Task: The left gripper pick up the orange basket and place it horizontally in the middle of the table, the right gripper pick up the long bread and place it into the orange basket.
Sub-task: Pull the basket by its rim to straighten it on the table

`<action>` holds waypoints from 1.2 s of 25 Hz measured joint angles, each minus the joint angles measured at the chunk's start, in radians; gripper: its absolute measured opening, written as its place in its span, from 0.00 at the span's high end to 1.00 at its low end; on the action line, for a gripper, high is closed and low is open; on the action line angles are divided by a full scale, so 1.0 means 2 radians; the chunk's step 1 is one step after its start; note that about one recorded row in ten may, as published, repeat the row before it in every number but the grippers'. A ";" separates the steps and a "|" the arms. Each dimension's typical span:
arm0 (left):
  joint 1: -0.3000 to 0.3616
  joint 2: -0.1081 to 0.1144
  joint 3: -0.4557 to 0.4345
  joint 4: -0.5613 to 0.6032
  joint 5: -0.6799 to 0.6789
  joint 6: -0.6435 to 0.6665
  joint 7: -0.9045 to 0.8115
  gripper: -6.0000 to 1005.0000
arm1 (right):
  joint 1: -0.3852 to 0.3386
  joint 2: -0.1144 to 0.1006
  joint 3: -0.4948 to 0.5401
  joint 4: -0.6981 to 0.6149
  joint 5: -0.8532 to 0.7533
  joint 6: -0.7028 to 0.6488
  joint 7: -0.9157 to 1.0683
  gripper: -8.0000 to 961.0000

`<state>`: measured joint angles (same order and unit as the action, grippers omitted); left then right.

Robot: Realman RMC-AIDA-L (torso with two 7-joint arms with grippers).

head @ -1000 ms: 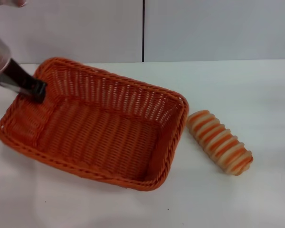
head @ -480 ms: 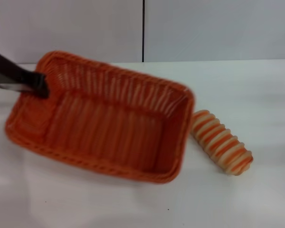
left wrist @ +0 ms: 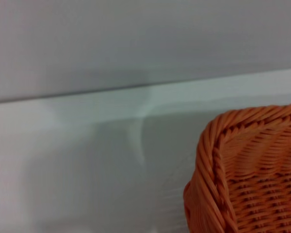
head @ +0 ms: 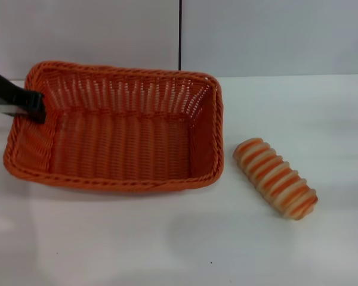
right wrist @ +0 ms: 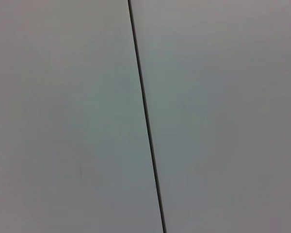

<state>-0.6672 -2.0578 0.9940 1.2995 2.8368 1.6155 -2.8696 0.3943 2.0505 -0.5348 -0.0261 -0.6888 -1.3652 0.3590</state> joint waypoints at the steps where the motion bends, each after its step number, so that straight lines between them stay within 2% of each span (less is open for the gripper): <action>1: 0.000 0.000 0.000 0.000 0.000 0.000 0.000 0.87 | 0.000 0.000 0.000 0.000 0.000 0.000 0.000 0.39; 5: 0.011 0.000 0.005 0.014 0.001 0.031 0.002 0.87 | 0.003 0.001 0.000 0.000 0.000 0.000 0.000 0.39; 15: 0.031 -0.003 0.027 0.032 0.002 0.046 -0.003 0.87 | 0.001 0.003 0.000 0.000 0.000 -0.003 0.001 0.39; 23: 0.034 -0.005 0.052 0.029 0.001 0.062 -0.004 0.87 | -0.002 0.003 0.000 -0.003 0.000 -0.002 0.002 0.39; 30: 0.036 -0.010 0.048 0.030 -0.008 0.066 -0.007 0.87 | -0.003 0.003 0.000 -0.003 0.000 -0.003 0.002 0.39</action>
<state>-0.5948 -2.0788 1.0905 1.3591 2.8212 1.7482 -2.8844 0.3877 2.0571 -0.5353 -0.0323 -0.6887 -1.3718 0.3621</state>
